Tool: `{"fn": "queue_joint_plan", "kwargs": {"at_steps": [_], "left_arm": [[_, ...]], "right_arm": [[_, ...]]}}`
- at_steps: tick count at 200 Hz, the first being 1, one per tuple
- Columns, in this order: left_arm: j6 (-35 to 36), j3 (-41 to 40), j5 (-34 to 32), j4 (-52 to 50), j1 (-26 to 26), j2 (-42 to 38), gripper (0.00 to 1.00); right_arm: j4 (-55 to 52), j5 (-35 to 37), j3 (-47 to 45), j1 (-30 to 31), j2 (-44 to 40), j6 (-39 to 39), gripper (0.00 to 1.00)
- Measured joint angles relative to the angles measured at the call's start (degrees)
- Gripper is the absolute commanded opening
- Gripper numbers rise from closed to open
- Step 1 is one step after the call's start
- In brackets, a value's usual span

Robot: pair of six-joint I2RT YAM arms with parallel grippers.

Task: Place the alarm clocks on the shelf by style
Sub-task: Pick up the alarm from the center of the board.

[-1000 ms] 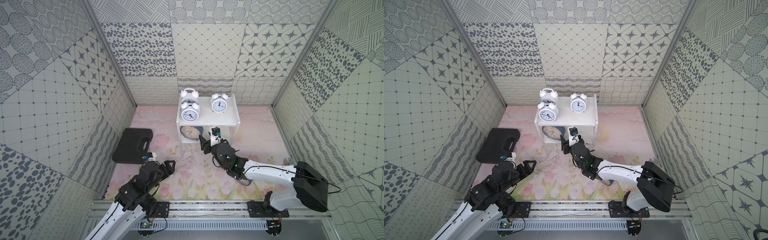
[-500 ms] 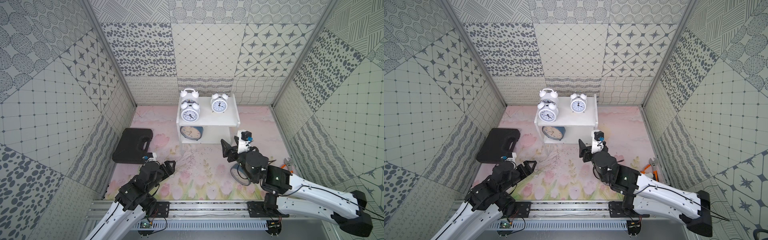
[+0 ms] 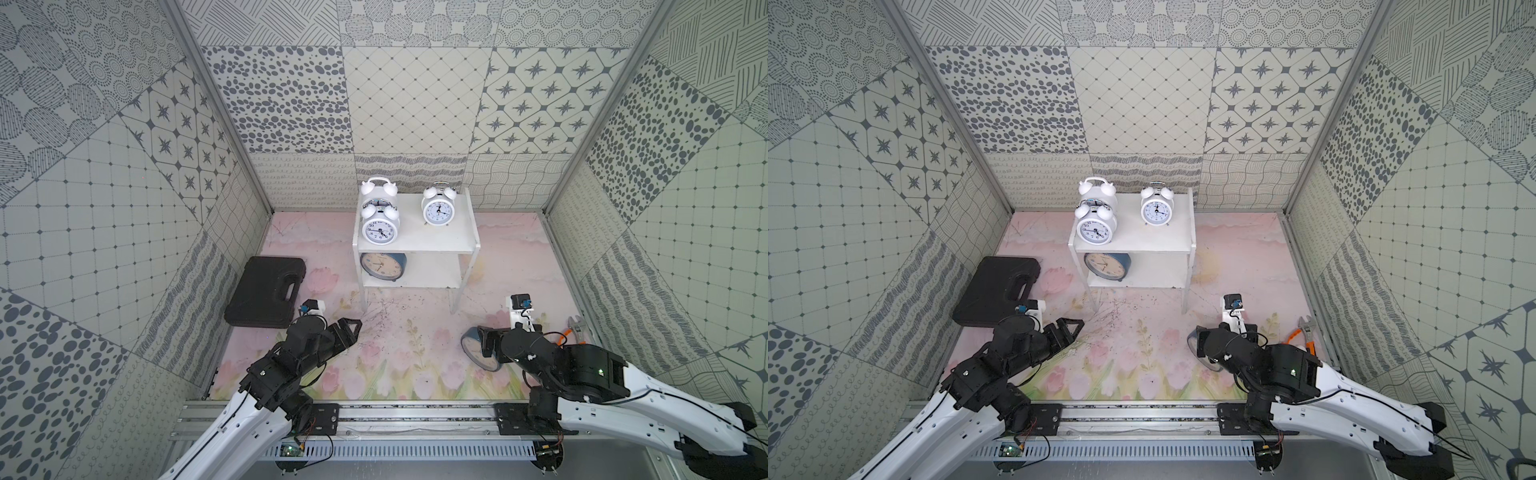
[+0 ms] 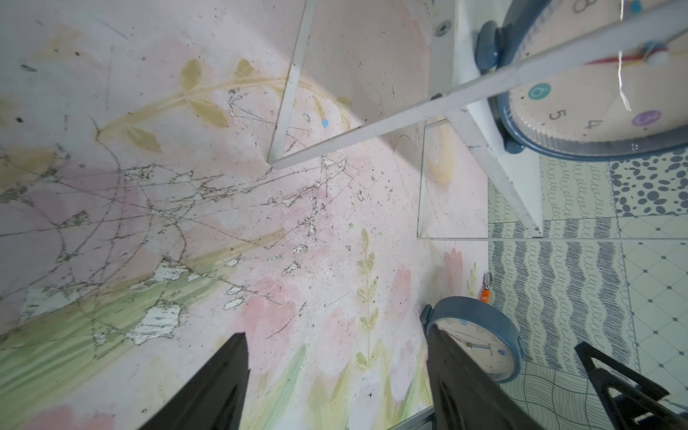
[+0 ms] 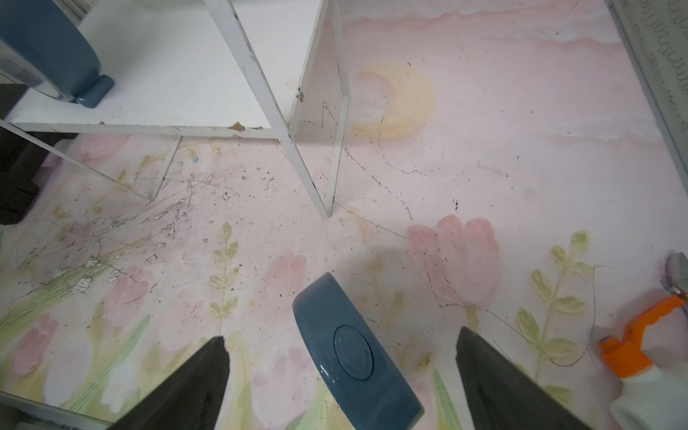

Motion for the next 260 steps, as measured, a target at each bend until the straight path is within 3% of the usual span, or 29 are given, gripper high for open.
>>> {"fn": "queue_joint_plan", "kwargs": {"at_steps": [63, 132, 205, 260], "left_arm": [[0.04, -2.6, 5.22, 6.4, 0.0, -2.23, 0.8], [0.17, -3.98, 8.09, 11.67, 0.0, -1.03, 0.8], [0.09, -4.66, 9.05, 15.32, 0.0, 0.44, 0.82], [0.26, -4.59, 9.25, 15.58, 0.0, 0.17, 0.88]], "right_arm": [[2.51, -6.23, -7.26, -0.59, 5.31, 4.0, 0.96], [3.21, -9.77, -10.58, -1.22, 2.73, 5.73, 0.59], [6.88, -10.93, -12.26, -1.29, 1.25, 4.35, 0.37], [10.75, -14.05, -14.05, -1.03, -1.73, -0.24, 0.29]]}}
